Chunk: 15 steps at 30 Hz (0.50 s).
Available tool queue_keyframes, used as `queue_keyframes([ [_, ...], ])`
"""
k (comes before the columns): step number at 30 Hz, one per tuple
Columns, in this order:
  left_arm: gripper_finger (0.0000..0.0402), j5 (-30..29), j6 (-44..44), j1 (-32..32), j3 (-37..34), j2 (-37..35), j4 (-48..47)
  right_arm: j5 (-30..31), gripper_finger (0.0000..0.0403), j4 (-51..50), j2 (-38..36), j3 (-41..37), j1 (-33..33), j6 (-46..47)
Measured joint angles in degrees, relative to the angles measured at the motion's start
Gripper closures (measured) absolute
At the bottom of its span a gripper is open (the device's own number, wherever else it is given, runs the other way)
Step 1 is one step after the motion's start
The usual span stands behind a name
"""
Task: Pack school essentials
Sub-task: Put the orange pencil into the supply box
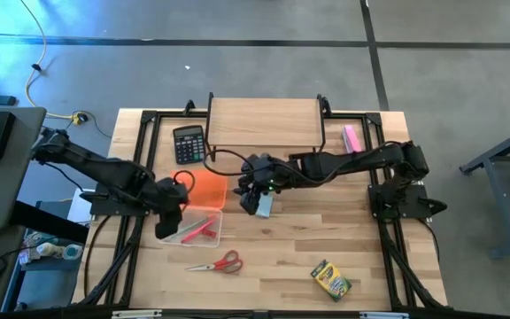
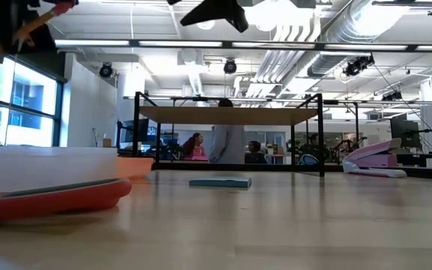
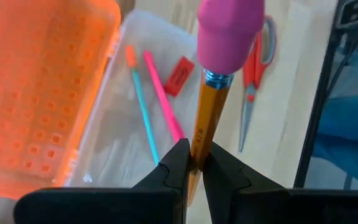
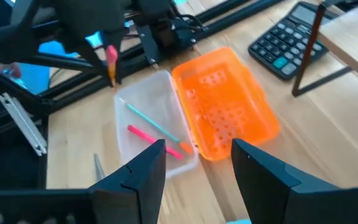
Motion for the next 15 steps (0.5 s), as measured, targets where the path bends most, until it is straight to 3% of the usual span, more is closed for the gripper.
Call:
queue_keyframes([
  [15,0.0378,0.0,-2.8,-0.3,0.0,12.1,-1.2,-4.1,0.0231,-4.3,0.0,0.0,-3.8,-5.1],
])
